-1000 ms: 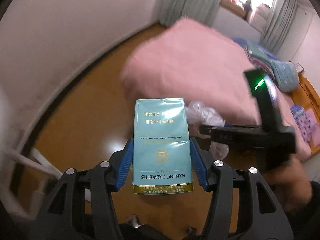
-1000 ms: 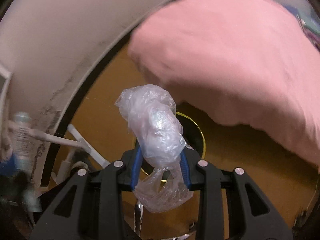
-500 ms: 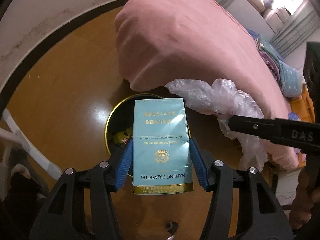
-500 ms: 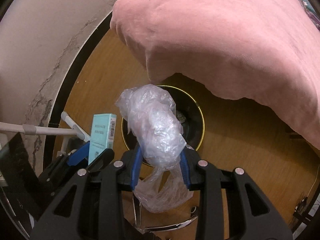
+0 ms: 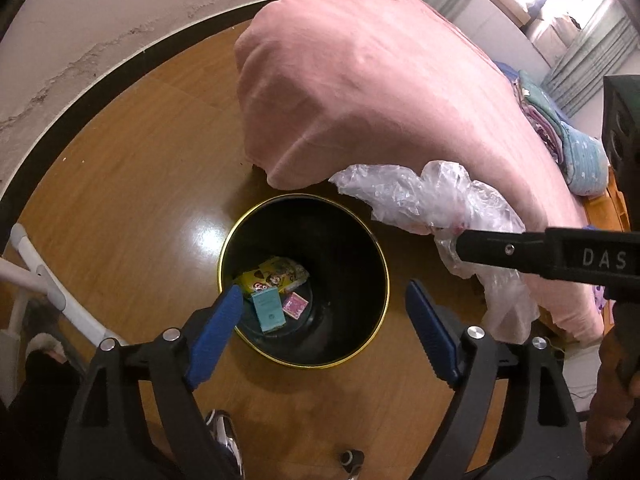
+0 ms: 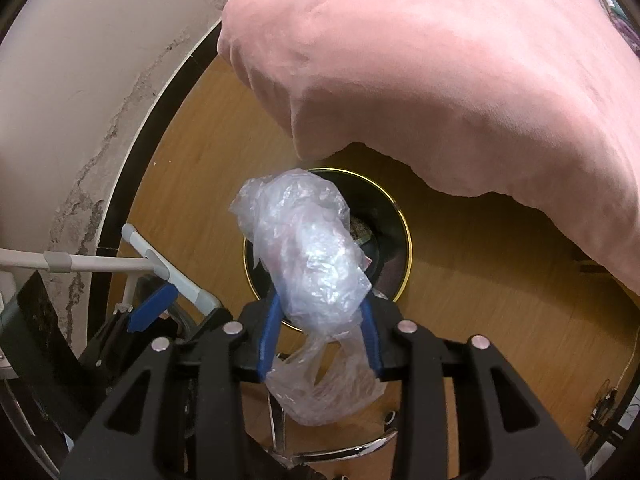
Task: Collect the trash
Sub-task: 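Return to the desk and grasp the white tissue with the left tool while the right grasps the blue-white wrapper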
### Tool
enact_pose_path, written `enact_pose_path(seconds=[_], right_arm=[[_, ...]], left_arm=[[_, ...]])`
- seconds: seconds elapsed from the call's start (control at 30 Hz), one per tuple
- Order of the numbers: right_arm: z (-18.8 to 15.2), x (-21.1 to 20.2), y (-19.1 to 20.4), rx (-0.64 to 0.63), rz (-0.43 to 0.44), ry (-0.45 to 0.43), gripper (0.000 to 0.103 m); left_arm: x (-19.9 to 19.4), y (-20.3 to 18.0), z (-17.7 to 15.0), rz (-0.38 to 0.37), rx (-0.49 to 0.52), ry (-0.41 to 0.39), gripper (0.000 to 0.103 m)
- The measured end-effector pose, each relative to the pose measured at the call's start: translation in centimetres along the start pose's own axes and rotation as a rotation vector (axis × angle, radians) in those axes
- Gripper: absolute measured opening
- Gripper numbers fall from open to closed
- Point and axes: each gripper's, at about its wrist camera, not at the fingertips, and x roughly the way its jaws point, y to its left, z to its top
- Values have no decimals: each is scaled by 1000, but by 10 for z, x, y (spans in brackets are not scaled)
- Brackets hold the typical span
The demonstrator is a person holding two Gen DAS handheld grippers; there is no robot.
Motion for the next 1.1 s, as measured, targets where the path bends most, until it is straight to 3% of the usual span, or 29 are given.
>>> enact_pose_path(seconds=[0.07, 0.1, 0.4, 0.53, 0.67, 0.8, 0.97, 1.03, 1.1], right_arm=[[0, -1, 2, -4, -1, -8, 66], [1, -3, 2, -7, -2, -18, 69], [2, -24, 9, -25, -13, -97, 77], [2, -53, 22, -72, -34, -195, 79], [-4, -91, 48, -124, -16, -309, 80], [-21, -139, 106, -246, 78, -423, 81], [-58, -179, 216, -479, 273, -431, 84], [-77, -188, 264, -589, 329, -417, 84], [-105, -194, 322, -735, 408, -378, 84]], left_arm=[[-4, 3, -1, -3, -11, -8, 85], [-5, 3, -2, -2, -15, -10, 86], [-37, -6, -15, 45, 7, -70, 91], [-90, -25, -29, 75, 80, -134, 92], [-167, -40, -38, 106, 140, -219, 92], [-259, -38, -52, 162, 163, -300, 93], [-371, 10, -83, 366, 128, -329, 93], [-413, 46, -102, 485, 50, -361, 95], [-450, 88, -127, 548, -65, -373, 95]])
